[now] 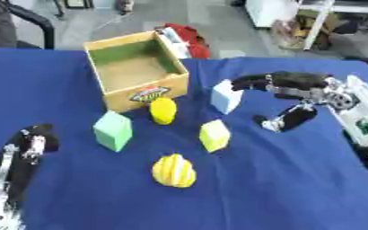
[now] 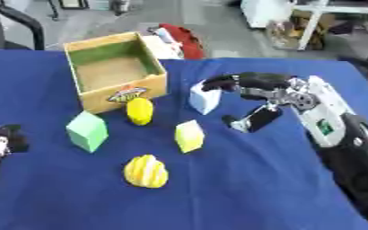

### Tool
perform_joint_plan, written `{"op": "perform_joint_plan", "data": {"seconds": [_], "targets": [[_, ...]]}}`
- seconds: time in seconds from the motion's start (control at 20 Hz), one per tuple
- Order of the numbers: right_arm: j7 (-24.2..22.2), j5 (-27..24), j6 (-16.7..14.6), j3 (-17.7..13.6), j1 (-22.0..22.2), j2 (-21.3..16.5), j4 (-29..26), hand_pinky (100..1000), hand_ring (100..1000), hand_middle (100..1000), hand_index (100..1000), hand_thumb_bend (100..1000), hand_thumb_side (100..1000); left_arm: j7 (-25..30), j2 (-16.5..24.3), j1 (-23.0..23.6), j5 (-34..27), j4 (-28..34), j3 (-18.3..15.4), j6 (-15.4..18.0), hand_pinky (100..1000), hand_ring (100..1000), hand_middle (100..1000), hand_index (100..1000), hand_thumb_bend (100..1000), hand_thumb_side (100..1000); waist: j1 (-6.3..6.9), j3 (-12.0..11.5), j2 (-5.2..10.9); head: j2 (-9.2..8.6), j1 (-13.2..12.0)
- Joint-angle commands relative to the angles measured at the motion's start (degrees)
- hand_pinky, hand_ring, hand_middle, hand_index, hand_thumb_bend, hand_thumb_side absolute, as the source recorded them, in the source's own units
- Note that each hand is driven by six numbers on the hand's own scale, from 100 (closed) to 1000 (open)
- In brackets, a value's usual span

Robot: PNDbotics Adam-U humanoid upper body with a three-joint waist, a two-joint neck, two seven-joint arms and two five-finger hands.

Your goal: Pick up objects on the table and place them in the box.

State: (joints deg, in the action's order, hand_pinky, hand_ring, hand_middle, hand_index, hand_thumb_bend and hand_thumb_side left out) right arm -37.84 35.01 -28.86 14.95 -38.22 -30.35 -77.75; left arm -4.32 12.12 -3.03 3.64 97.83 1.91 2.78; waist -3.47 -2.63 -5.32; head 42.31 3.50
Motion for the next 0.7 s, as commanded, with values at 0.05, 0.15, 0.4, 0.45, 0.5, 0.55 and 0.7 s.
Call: {"op": "perform_joint_plan", "data": {"seconds": [0.05,0.15,0.4,0.45,0.5,0.55,0.7], "targets": [[-2.55,2.4,-3.73,0.07,-2.93,-2.03,2.11,960,1000,1000,1000,100,193,0.21,1.21,-0.25,0.37,0.53,0.08,0.08,632,570,535,723,100,712,-0.64,-0.07,1.46,-0.04,-0.06],[-2.45,4.18,-4.41,0.57,-4.73,-1.93,3.92,985,1000,1000,1000,100,213,0.25,1.25,-0.28,0.38,0.54,0.09,0.08,632,570,535,723,100,711,-0.62,-0.15,1.5,-0.09,-0.02],[-1.19,10.37,-5.91,1.4,-8.56,-0.88,8.65,1000,1000,1000,1000,128,265,0.38,1.32,-0.34,0.4,0.52,0.13,0.03,632,570,535,724,100,712,-0.57,-0.36,1.51,-0.06,0.14],[-0.63,11.94,-6.35,1.53,-9.27,-0.55,9.61,1000,1000,1000,1000,150,275,0.42,1.34,-0.36,0.41,0.52,0.14,0.02,632,570,535,723,100,712,-0.56,-0.4,1.5,-0.04,0.16],[-0.01,13.59,-6.8,1.58,-9.97,-0.22,10.7,1000,1000,1000,1000,169,284,0.44,1.35,-0.39,0.42,0.52,0.16,0.02,632,570,535,724,100,712,-0.56,-0.45,1.49,-0.04,0.21],[0.68,15.16,-7.2,1.59,-10.62,0.15,11.88,1000,1000,1000,1000,187,295,0.47,1.35,-0.41,0.43,0.52,0.17,0.01,632,570,535,724,100,712,-0.56,-0.49,1.48,-0.03,0.26],[2.99,19.69,-8.5,1.6,-12.5,1.38,15.83,1000,1000,1000,1000,222,316,0.57,1.35,-0.55,0.43,0.55,0.23,0.02,632,570,535,723,100,711,-0.54,-0.69,1.37,-0.13,0.36]]}}
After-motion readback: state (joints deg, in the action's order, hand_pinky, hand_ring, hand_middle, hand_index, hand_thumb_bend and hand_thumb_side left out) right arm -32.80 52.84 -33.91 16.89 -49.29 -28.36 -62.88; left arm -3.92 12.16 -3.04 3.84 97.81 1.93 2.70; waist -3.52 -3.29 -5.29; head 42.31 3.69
